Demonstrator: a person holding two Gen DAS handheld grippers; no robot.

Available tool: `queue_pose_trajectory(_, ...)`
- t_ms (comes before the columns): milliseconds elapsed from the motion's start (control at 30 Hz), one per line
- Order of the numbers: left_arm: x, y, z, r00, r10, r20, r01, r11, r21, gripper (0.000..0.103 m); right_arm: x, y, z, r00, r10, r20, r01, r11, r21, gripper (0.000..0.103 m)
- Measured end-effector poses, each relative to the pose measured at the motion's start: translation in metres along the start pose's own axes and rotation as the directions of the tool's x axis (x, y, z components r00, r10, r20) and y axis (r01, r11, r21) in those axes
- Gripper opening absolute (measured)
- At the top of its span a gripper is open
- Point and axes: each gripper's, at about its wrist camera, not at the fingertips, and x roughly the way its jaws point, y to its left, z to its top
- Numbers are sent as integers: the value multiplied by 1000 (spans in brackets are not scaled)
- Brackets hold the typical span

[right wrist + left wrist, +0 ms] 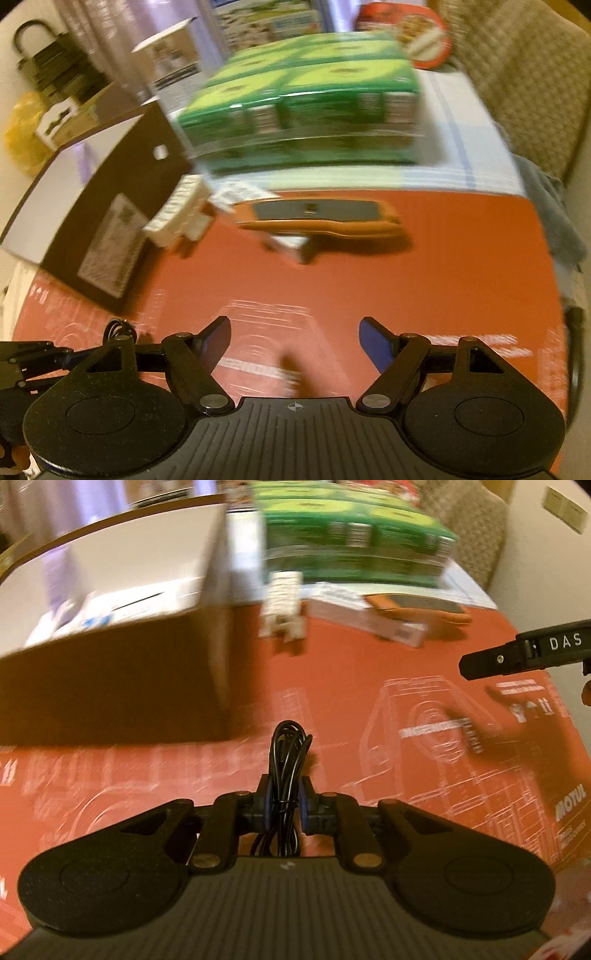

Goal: Organize rigid objects
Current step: 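Lift the black cable with the left gripper and carry it toward the box, then grasp the white plastic rack with the right gripper while the left gripper holds the cable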

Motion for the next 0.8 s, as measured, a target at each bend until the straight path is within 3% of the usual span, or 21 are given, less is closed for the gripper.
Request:
queue_pose_trajectory(200, -19, 41, -17, 997, 82, 9, -81, 991, -107, 11, 17, 41, 9, 999, 53, 7, -52, 996, -72, 74)
queue_pose_trajectory(500, -33, 102, -25, 982, 188, 19, -178, 957, -231, 11, 45, 87, 25, 994, 92, 54, -84, 986, -142, 73)
queue_pose_trajectory(667, -35, 131, -20, 975, 219, 28, -201, 936, -289, 11, 61, 105, 36, 992, 104, 78, -90, 981, -170, 60)
queue_pose_trajectory(800, -35, 146, -15, 971, 237, 34, -215, 926, -312, 11, 76, 114, 44, 991, 97, 87, -80, 981, -179, 55)
